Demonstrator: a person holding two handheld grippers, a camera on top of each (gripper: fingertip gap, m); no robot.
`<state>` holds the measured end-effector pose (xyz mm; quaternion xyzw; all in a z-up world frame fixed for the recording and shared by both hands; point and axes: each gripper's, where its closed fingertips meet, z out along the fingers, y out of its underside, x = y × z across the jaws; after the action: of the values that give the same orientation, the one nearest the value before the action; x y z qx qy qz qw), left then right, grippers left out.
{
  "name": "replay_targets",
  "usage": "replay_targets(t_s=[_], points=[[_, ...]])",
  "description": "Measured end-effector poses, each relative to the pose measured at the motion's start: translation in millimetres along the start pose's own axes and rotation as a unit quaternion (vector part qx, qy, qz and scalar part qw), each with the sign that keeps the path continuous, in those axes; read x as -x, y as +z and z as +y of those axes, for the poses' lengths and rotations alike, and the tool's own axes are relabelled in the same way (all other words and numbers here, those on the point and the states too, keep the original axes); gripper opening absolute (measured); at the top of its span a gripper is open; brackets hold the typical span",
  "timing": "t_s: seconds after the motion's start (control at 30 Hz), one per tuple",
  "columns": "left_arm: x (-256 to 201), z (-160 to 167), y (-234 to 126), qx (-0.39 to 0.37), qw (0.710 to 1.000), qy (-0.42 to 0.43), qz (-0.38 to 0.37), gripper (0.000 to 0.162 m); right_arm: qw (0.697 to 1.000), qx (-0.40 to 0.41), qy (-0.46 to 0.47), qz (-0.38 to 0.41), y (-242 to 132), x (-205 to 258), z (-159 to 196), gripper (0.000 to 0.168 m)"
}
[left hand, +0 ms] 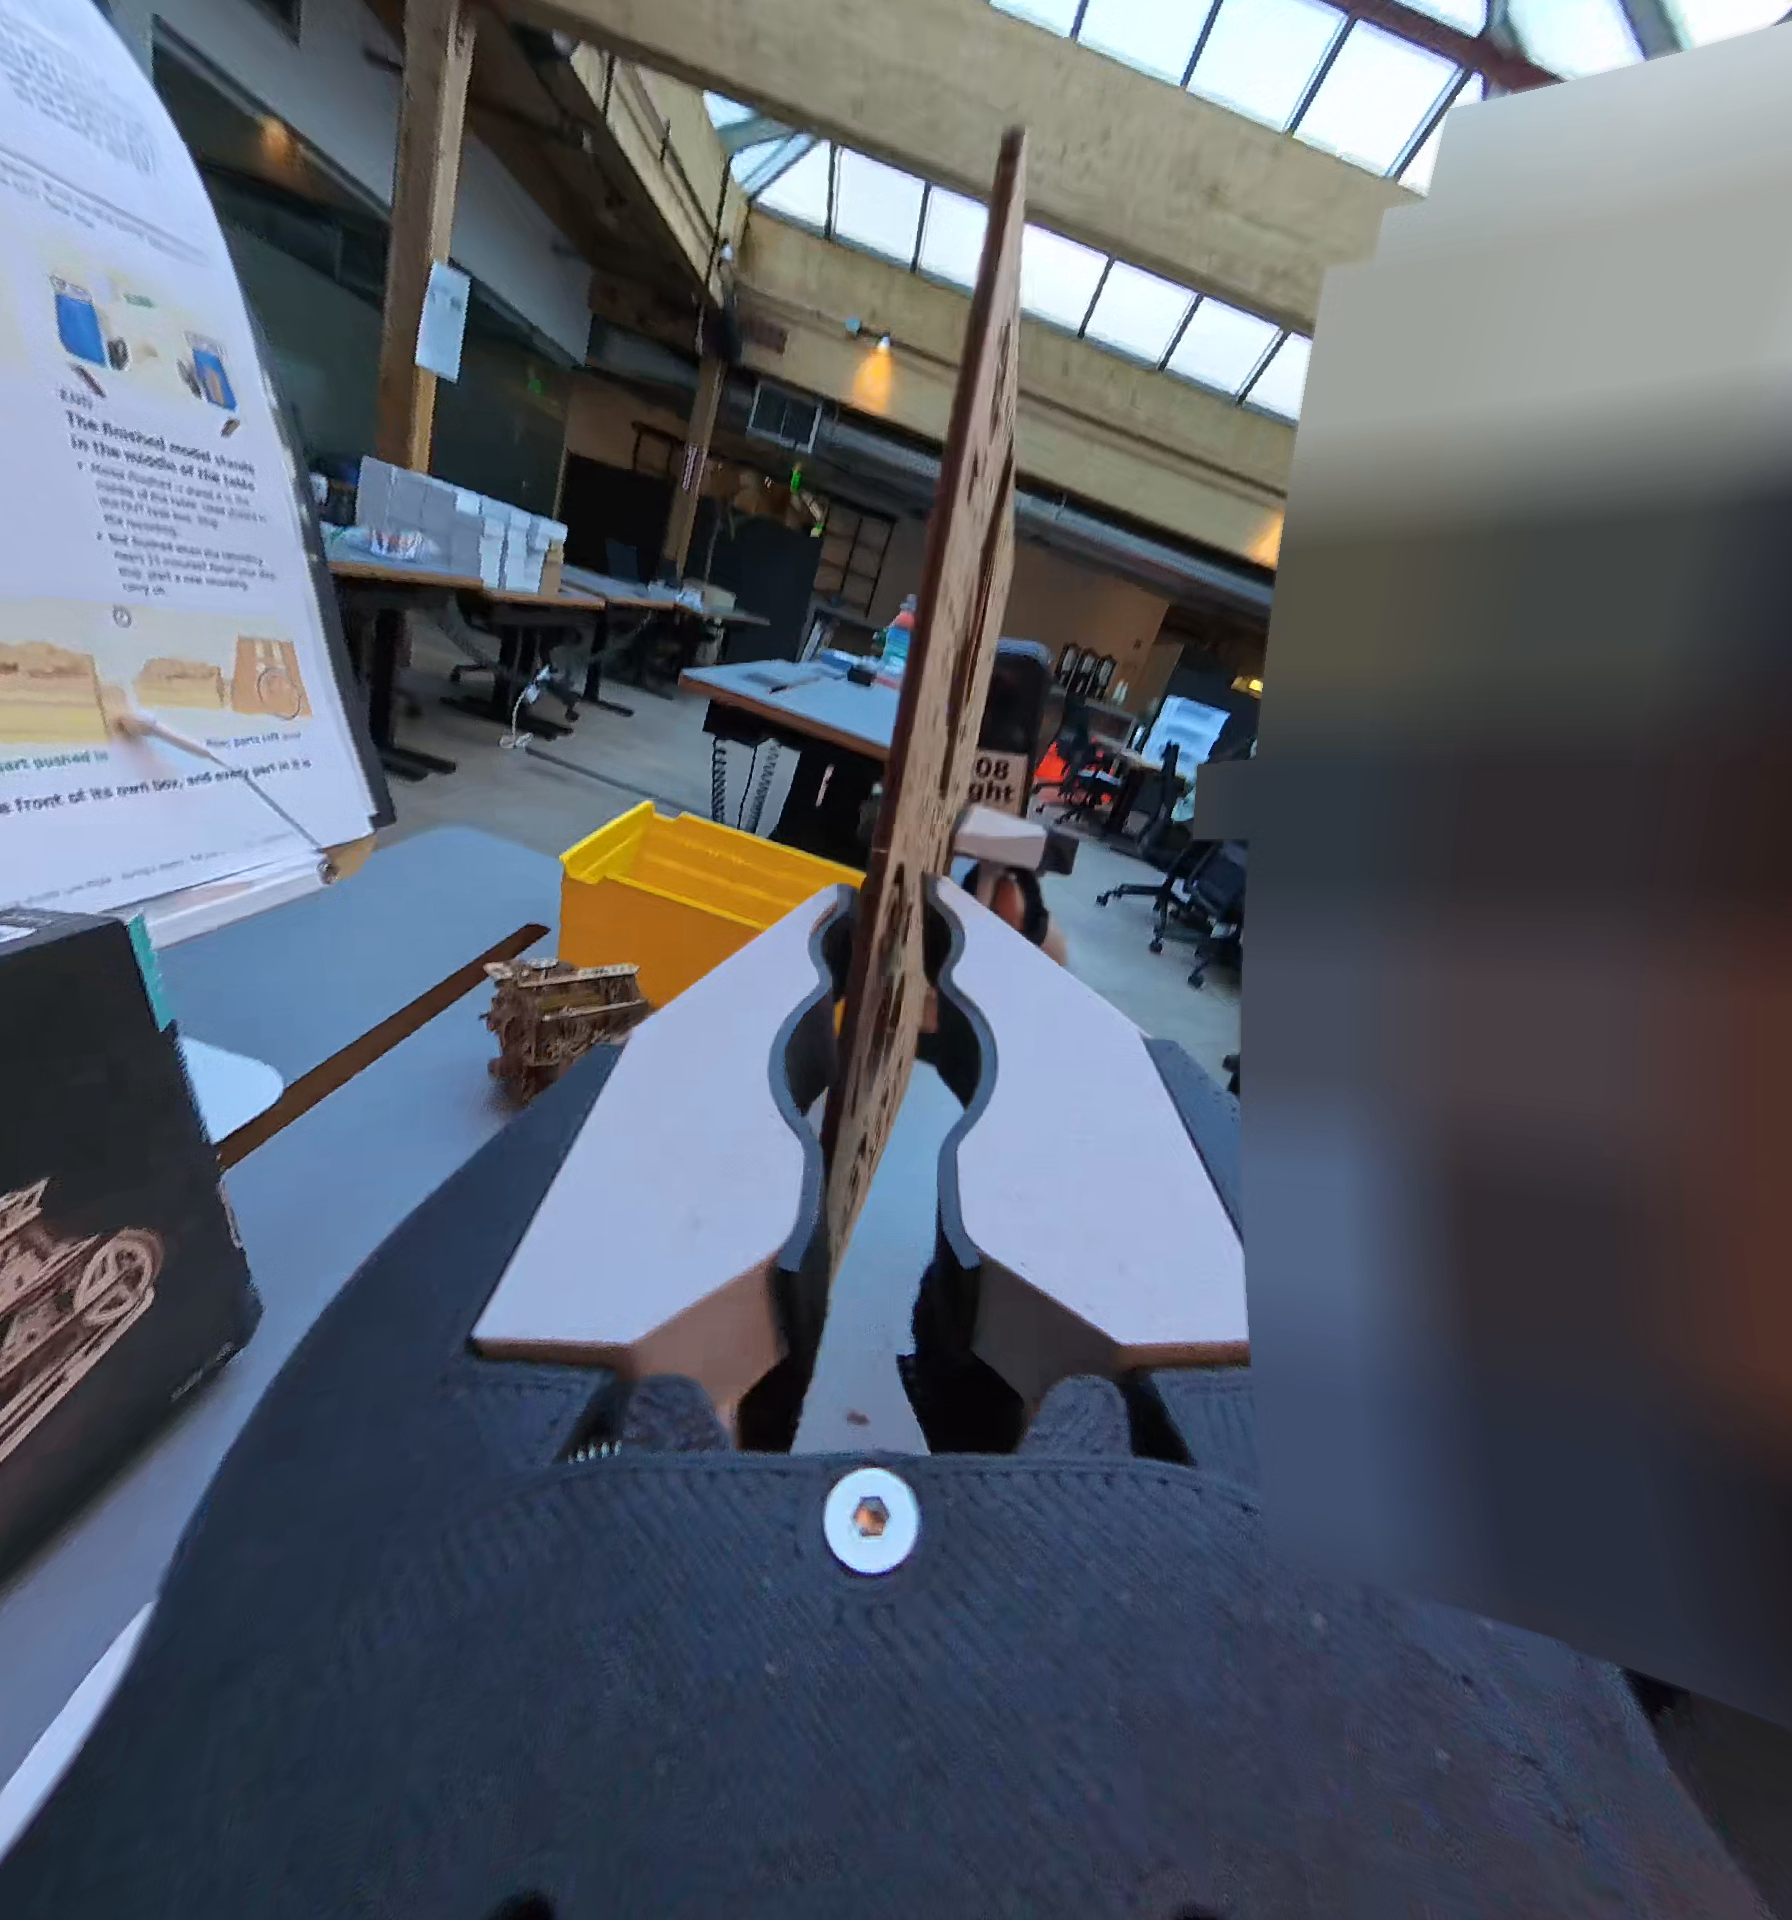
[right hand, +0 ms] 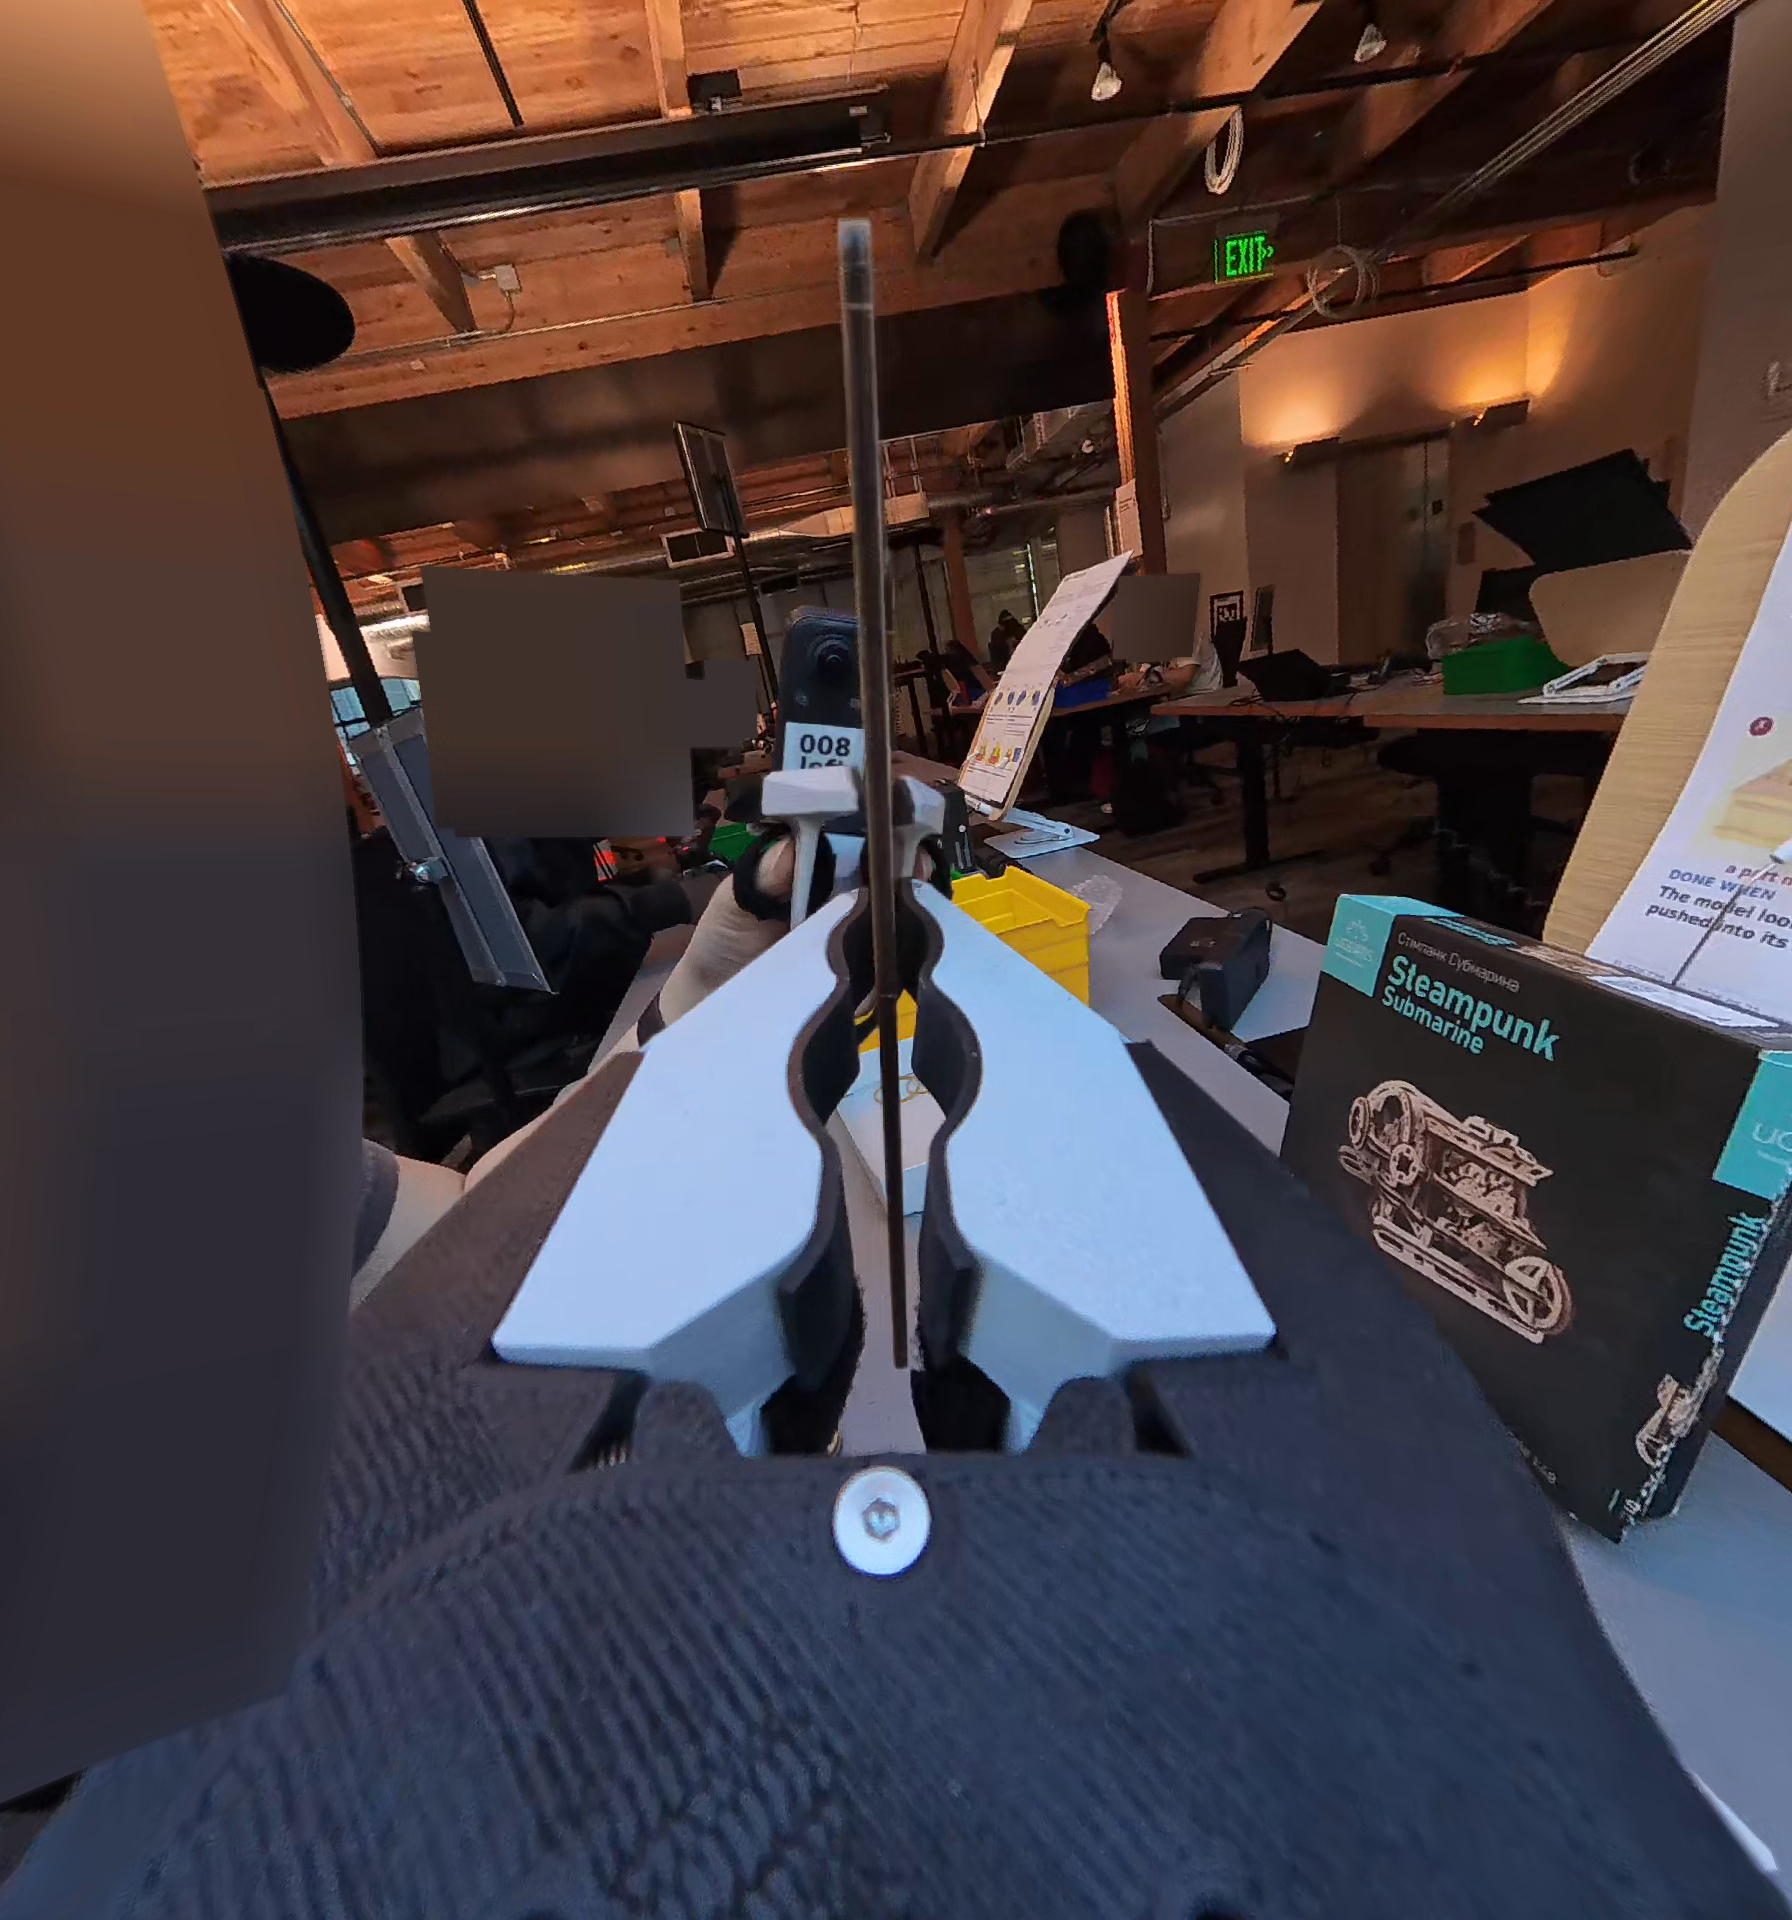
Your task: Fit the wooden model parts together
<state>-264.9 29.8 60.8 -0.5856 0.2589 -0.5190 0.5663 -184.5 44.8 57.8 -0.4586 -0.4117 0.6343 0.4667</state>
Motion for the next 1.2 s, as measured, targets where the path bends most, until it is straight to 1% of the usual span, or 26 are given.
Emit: replay_targets(t_s=[0.03,0.1,0.17,0.4,0.43,0.47,0.5,0.57,0.63,0.8,0.97,1.2], points=[[1.6,4.3,-0.2,0.017,1.0,0.013,-0.009,0.016,1.0,-0.002,0.001,0.003,-1.9,-0.8,-2.2,0.002],[0.5,12.7,1.8,0.042,0.999,0.02,-0.005,0.02,1.0,-0.005,0.001,0.004,-5.5,-1.7,-5.8,0.001],[1.4,20.5,5.6,0.06,0.998,0.006,0.004,0.024,1.0,-0.004,0.004,0.01,-7.5,-4.4,-7.3,0.001],[12.4,42.9,13.3,0.089,0.995,-0.028,0.025,0.022,1.0,0.009,0.011,0.015,-10.6,-11.0,-0.7,0.002],[15.1,46.3,14.9,0.09,0.995,-0.029,0.024,0.021,1.0,0.009,0.014,0.016,-11.3,-12.2,-0.5,0.002],[16.8,48.5,16.6,0.089,0.995,-0.032,0.026,0.014,1.0,0.009,0.017,0.016,-11.7,-13.1,-0.4,0.001],[16.6,48.6,18.0,0.083,0.995,-0.036,0.033,0.006,1.0,0.01,0.021,0.015,-12.0,-13.7,0.1,0.002],[12.0,47.8,19.3,0.074,0.995,-0.049,0.055,0.001,0.999,0.008,0.029,0.015,-13.6,-15.6,-0.2,0.001],[11.6,48.2,19.8,0.074,0.995,-0.051,0.05,0.001,0.999,0.008,0.039,0.015,-14.4,-17.2,0.2,0.001],[-0.8,45.0,21.3,0.077,0.996,-0.019,0.034,0.001,0.999,0.002,0.045,0.0,-16.3,-10.3,-4.3,0.002],[-6.6,47.2,17.1,0.084,0.996,-0.012,0.021,0.001,0.999,0.008,0.049,-0.007,-14.5,-5.1,-0.6,0.002],[-9.6,43.5,18.7,0.084,0.996,-0.009,0.022,0.0,0.998,-0.005,0.056,-0.005,-14.9,-4.1,-4.7,0.002]])
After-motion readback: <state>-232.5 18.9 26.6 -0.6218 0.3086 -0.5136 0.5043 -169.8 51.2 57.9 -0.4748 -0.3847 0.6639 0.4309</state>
